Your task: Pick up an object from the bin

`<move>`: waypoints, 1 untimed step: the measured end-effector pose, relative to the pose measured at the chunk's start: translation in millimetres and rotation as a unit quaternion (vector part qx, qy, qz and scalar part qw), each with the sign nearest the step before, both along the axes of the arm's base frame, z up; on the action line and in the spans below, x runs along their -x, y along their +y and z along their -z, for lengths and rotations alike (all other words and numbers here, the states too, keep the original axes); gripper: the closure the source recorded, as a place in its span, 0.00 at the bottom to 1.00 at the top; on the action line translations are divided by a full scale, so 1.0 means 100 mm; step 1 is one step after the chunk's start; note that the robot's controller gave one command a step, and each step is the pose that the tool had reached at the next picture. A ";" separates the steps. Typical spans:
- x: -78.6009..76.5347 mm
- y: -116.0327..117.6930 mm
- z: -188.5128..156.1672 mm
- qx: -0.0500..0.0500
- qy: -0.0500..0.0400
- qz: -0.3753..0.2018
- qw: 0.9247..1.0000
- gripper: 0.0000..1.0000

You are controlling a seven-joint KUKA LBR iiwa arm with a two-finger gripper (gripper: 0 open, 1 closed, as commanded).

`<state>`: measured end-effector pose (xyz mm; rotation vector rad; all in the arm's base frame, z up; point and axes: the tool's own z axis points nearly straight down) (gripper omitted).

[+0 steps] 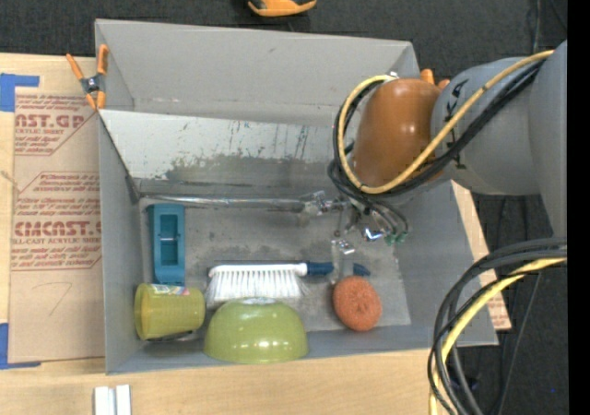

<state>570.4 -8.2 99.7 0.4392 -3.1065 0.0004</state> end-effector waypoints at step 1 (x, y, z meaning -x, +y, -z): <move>0.00 0.17 0.30 0.000 -0.008 0.132 0.991 0.00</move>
Offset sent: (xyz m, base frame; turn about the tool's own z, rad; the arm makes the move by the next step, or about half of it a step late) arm 0.0021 0.0204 -0.0297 0.0023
